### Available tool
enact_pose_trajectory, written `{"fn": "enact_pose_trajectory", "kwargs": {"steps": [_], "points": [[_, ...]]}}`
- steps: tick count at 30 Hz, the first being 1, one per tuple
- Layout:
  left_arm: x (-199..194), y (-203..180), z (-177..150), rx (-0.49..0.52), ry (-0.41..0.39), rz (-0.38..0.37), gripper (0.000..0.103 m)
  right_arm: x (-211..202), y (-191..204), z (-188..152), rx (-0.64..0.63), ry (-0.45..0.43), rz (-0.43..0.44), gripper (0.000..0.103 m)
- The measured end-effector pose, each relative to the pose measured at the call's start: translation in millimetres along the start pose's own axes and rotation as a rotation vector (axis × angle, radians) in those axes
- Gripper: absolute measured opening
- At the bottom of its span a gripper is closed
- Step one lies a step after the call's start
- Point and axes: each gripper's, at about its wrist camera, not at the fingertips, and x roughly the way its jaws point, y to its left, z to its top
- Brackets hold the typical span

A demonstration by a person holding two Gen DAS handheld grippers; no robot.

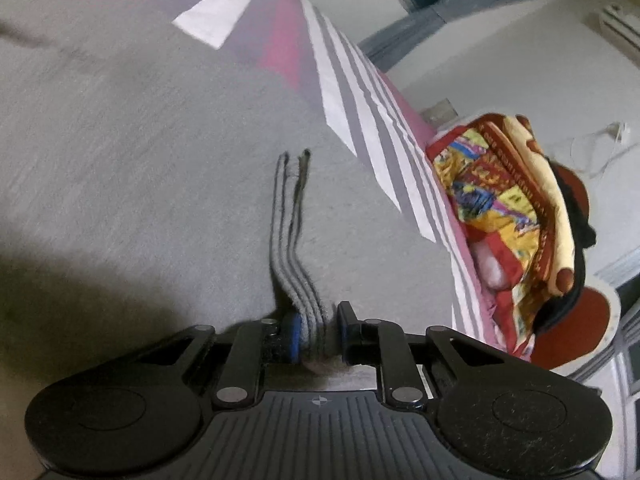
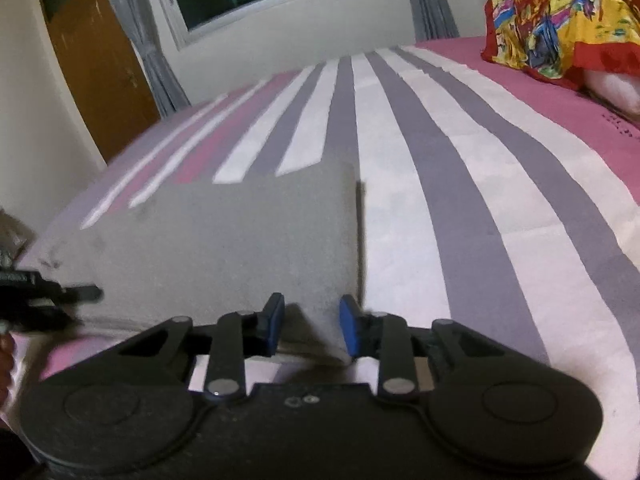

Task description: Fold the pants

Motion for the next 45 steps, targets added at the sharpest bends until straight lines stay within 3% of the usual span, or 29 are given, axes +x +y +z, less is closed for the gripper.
{"fn": "enact_pose_trajectory", "kwargs": {"steps": [1, 3, 4, 13, 17, 20, 28, 30, 33, 37, 40, 45], "points": [[1.0, -3.8, 3.4, 0.015, -0.004, 0.000, 0.025, 3.1, -1.6, 1.0, 0.004, 0.008, -0.002, 0.033], [3.1, -9.2, 11.8, 0.045, -0.017, -0.021, 0.054, 0.1, -3.5, 9.7, 0.017, -0.017, 0.010, 0.033], [6.4, -11.7, 17.3, 0.057, -0.028, -0.023, 0.056, -0.8, -3.7, 13.0, 0.016, -0.033, 0.016, 0.033], [46.7, -13.8, 81.2, 0.047, -0.026, 0.073, 0.056, 54.6, -3.7, 71.6, 0.041, -0.023, -0.024, 0.034], [51.7, -16.5, 81.4, 0.065, -0.003, 0.091, 0.056, 76.5, -12.2, 88.3, 0.118, 0.011, -0.045, 0.038], [41.3, -20.8, 64.8, 0.123, 0.002, 0.105, 0.056, 70.1, -14.2, 78.3, 0.148, 0.036, -0.038, 0.038], [-16.0, -30.6, -6.5, 0.275, -0.059, 0.147, 0.057, -6.7, -2.8, -1.4, 0.120, 0.014, -0.004, 0.043], [-41.4, -26.8, -9.9, 0.223, -0.122, 0.109, 0.057, -22.7, -5.1, -10.7, 0.138, -0.016, 0.005, 0.045], [-95.9, -10.6, -13.0, 0.151, -0.302, 0.091, 0.057, -47.7, -11.7, -8.0, 0.152, -0.086, -0.012, 0.048], [-163.0, 43.3, -12.7, -0.026, -0.516, 0.167, 0.057, -65.4, -20.9, -1.3, 0.146, -0.131, -0.030, 0.054], [-190.6, 93.9, -10.7, -0.211, -0.567, 0.178, 0.060, -70.0, -27.4, -2.7, 0.160, -0.136, -0.058, 0.055], [-200.6, 155.0, -6.1, -0.391, -0.583, 0.162, 0.065, -71.0, -32.9, -0.9, 0.200, -0.146, -0.079, 0.055]]}}
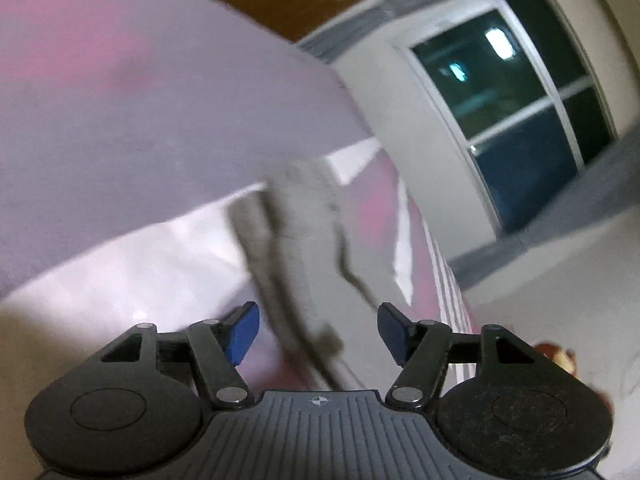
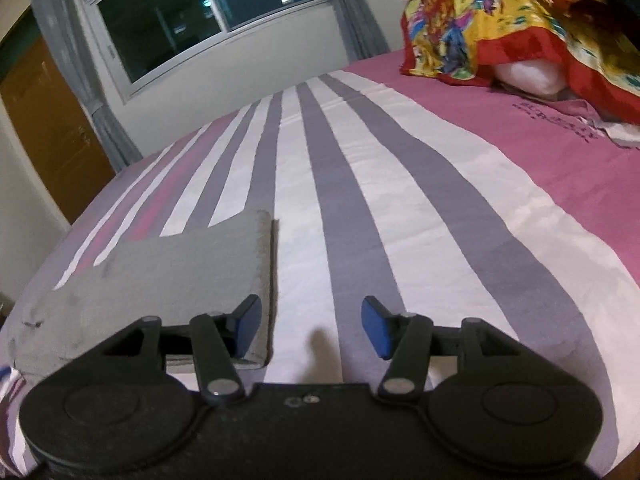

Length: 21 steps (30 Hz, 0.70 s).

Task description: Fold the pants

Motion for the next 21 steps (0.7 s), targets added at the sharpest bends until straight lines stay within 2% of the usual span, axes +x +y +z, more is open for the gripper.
{"fn": "enact_pose_trajectory", "kwargs": {"steps": [8, 14, 17, 18, 19, 21], "points": [[58.8, 33.2, 24.4, -0.152, 0.020, -0.216, 0.065, 1.8, 19.4, 5.6, -0.078, 0.013, -0.032, 0.055], [100.1, 32.6, 40.8, -0.219, 0.021, -0.272, 0.065, 1.0, 34.9, 13.2, -0.134, 0.011, -0.039, 0.055], [114.8, 21.2, 41.4, -0.156, 0.053, -0.235, 0.063, 4.3, 38.3, 17.6, -0.134, 0.017, -0.036, 0.055], [115.0, 15.7, 41.4, -0.117, 0.050, -0.203, 0.042, 6.0, 37.9, 18.1, -0.132, 0.018, -0.037, 0.055], [111.9, 10.7, 40.1, -0.095, 0.026, -0.155, 0.040, 9.0, 36.6, 19.1, -0.126, 0.018, -0.042, 0.055], [93.1, 7.5, 35.3, -0.070, -0.035, -0.225, 0.039, 17.6, 29.5, 20.9, -0.090, 0.027, -0.056, 0.055]]}}
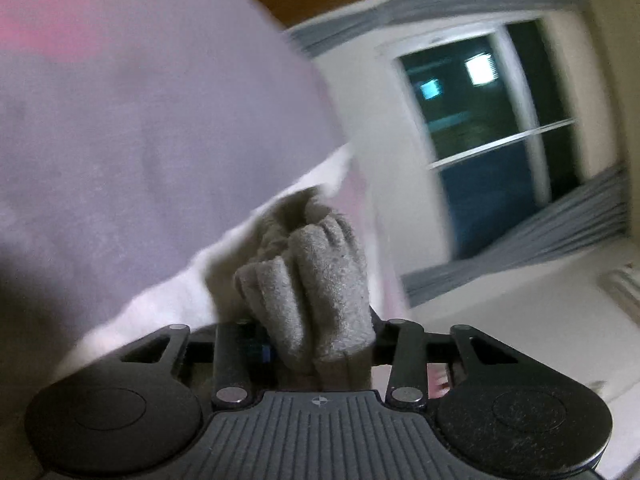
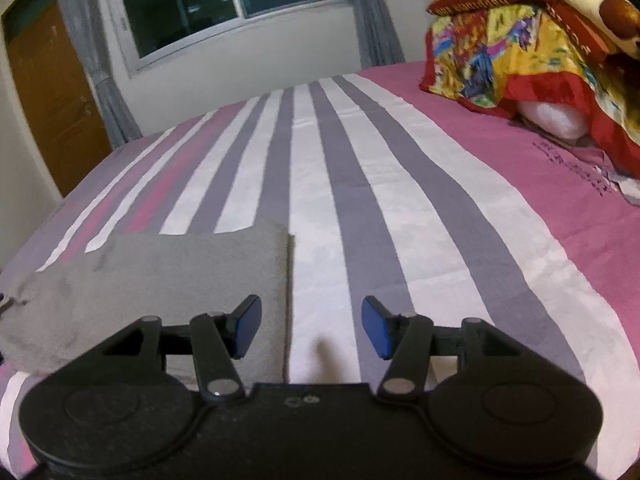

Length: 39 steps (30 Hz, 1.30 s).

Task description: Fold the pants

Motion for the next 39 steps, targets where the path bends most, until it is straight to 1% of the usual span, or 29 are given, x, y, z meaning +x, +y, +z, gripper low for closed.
{"fn": "enact_pose_trajectory", "kwargs": {"steps": [1, 2, 3, 4, 6, 7, 9, 10, 11, 12, 14, 16, 18, 21, 23, 25, 26, 28, 30, 32, 35, 39], "points": [[-9.2, -1.5, -3.8, 0.033, -0.020, -0.008, 0.039, 3.3, -3.0, 0.4, 0.019, 0.003, -0.015, 0.055], [-11.2, 4.4, -5.1, 0.032, -0.012, 0.044, 0.037, 6.0, -6.4, 0.6, 0.037, 0.005, -0.032, 0.055], [-9.9, 11.7, -7.8, 0.002, 0.006, 0.063, 0.036, 7.9, -9.8, 0.1, 0.050, 0.006, -0.037, 0.055], [-8.8, 11.1, -5.9, -0.004, 0.009, 0.061, 0.036, 11.0, -12.7, -1.7, 0.050, 0.007, -0.043, 0.055], [-1.1, -1.1, -3.2, 0.044, 0.024, 0.113, 0.037, 23.3, -16.0, -6.4, 0.014, 0.035, -0.098, 0.055], [1.5, -3.1, -2.4, 0.047, 0.026, 0.123, 0.037, 30.3, -19.2, -8.6, 0.009, 0.060, -0.123, 0.055], [2.0, -7.8, 0.6, 0.041, 0.026, 0.126, 0.037, 36.4, -26.7, -11.9, 0.027, 0.077, -0.137, 0.054], [0.5, -12.4, 2.6, 0.047, 0.029, 0.121, 0.037, 36.0, -28.9, -12.7, 0.032, 0.073, -0.143, 0.054], [-10.2, -16.3, -2.6, 0.063, 0.035, 0.101, 0.037, 34.3, -30.8, -13.3, 0.039, 0.067, -0.144, 0.055], [-11.2, -24.9, 0.2, 0.081, 0.041, 0.074, 0.037, 31.9, -32.8, -14.4, 0.049, 0.059, -0.139, 0.055], [-18.2, -41.3, 10.5, 0.129, 0.046, 0.047, 0.037, 27.4, -34.4, -16.9, 0.035, 0.052, -0.137, 0.056], [-19.0, -70.6, 13.3, 0.201, 0.056, 0.026, 0.037, 25.0, -35.4, -18.8, 0.002, 0.051, -0.147, 0.057], [-15.7, -104.9, 11.4, 0.269, 0.076, -0.015, 0.037, 22.8, -37.6, -19.8, -0.010, 0.041, -0.149, 0.057], [-2.7, -153.3, 1.2, 0.346, 0.110, -0.085, 0.037, 19.6, -45.2, -22.8, 0.016, 0.019, -0.153, 0.058], [1.6, -186.5, -10.2, 0.389, 0.138, -0.134, 0.037, 17.8, -50.3, -23.9, 0.043, 0.008, -0.151, 0.058], [15.5, -219.0, -32.0, 0.431, 0.184, -0.183, 0.037, 14.9, -54.8, -22.9, 0.068, -0.010, -0.142, 0.060], [14.0, -233.5, -43.9, 0.459, 0.212, -0.203, 0.037, 13.2, -57.2, -22.7, 0.078, -0.019, -0.139, 0.061], [28.8, -260.7, -74.6, 0.522, 0.275, -0.231, 0.037, 9.2, -63.3, -22.5, 0.110, -0.039, -0.139, 0.062], [42.9, -280.0, -103.0, 0.569, 0.336, -0.246, 0.037, 5.1, -72.5, -22.9, 0.161, -0.062, -0.137, 0.062], [52.3, -293.3, -131.4, 0.604, 0.395, -0.254, 0.037, 0.5, -81.3, -24.5, 0.215, -0.088, -0.157, 0.062], [60.5, -309.2, -173.2, 0.675, 0.477, -0.238, 0.037, -4.1, -93.1, -26.6, 0.286, -0.116, -0.144, 0.062], [79.4, -318.7, -214.6, 0.770, 0.549, -0.196, 0.037, -8.1, -105.3, -30.4, 0.348, -0.136, -0.130, 0.062]]}}
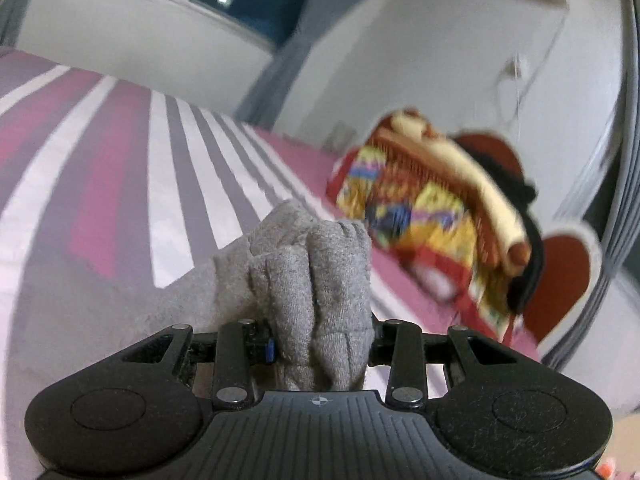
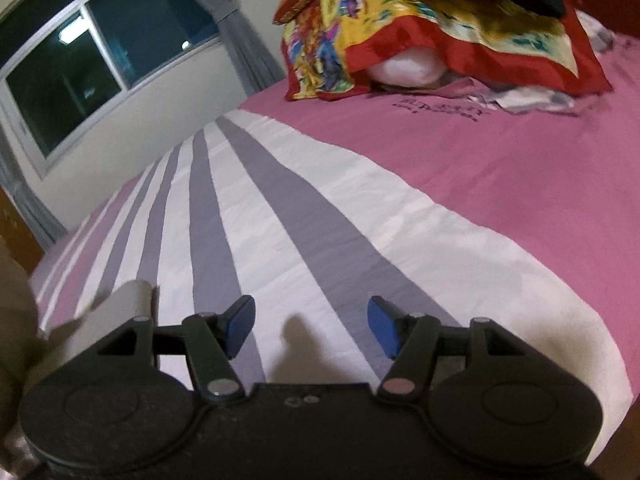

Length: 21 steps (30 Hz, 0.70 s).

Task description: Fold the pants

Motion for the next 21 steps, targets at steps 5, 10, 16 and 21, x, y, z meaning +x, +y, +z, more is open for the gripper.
{"fn": "enact_pose_trajectory", "kwargs": {"steps": [5, 10, 16, 21], "points": [[37.9, -18.5, -10.3, 0.083, 0.092, 0.042, 0.037, 2.3, -5.8, 0.6, 0.025, 0.001, 0.012, 0.062], [67.2, -25.2, -24.7, 0.130, 0.167, 0.063, 0.038, 4.4, -6.5, 0.6, 0.029, 0.003, 0.020, 0.063], [95.1, -41.2, -41.5, 0.168, 0.216, 0.068, 0.043, 5.3, -9.7, 0.4, 0.049, 0.004, 0.025, 0.063], [107.7, -64.1, -57.5, 0.231, 0.265, 0.021, 0.077, 5.8, -7.3, -0.1, 0.041, 0.008, 0.016, 0.064]]}}
